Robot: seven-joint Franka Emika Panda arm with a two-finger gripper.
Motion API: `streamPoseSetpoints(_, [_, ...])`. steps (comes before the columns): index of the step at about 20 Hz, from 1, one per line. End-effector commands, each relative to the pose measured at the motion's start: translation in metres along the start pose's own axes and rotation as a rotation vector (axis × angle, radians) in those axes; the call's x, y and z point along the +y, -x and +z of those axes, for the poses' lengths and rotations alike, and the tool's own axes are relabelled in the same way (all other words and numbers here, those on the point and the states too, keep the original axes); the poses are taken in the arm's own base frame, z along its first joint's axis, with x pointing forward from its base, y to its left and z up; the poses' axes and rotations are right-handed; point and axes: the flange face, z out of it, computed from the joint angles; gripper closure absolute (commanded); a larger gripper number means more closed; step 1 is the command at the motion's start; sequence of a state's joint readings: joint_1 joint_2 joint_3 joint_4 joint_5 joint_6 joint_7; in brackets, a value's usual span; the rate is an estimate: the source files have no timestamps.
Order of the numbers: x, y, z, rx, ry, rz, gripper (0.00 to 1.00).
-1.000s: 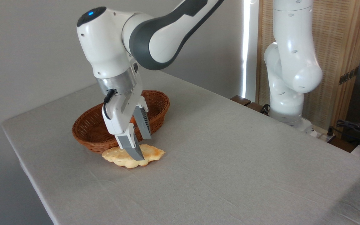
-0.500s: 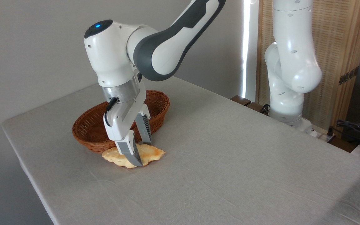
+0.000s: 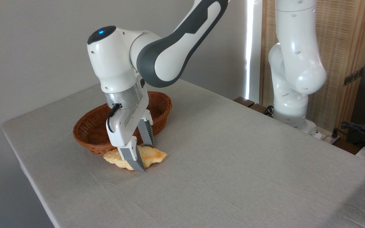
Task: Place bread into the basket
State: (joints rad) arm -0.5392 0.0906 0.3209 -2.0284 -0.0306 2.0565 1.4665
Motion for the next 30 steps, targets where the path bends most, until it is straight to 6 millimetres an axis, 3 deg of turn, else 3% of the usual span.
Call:
streamPoseSetpoints(1, [0.002, 0.004, -0.001, 0.017, -0.008, 0.005, 0.79])
streamPoseSetpoints(5, [0.005, 0.016, -0.017, 0.030, -0.029, -0.013, 0.78])
streamPoseSetpoints(6, [0.006, 0.020, -0.025, 0.037, -0.040, -0.022, 0.78])
streamPoseSetpoints(9, [0.022, 0.061, -0.065, 0.069, -0.051, -0.078, 0.75])
streamPoseSetpoints(12, [0.031, 0.070, -0.089, 0.086, -0.060, -0.090, 0.74])
streamPoseSetpoints(15, [0.035, 0.043, -0.108, 0.147, -0.058, -0.068, 0.74])
streamPoseSetpoints(19, [0.047, -0.033, -0.112, 0.208, -0.021, -0.114, 0.73])
streamPoseSetpoints(23, [0.060, -0.083, -0.113, 0.208, 0.008, -0.252, 0.62])
streamPoseSetpoints(26, [0.070, -0.119, -0.109, 0.206, 0.038, -0.401, 0.26])
streamPoseSetpoints(28, [0.074, -0.131, -0.105, 0.194, 0.049, -0.415, 0.00])
streamPoseSetpoints(30, [0.073, -0.134, -0.098, 0.183, 0.061, -0.408, 0.00])
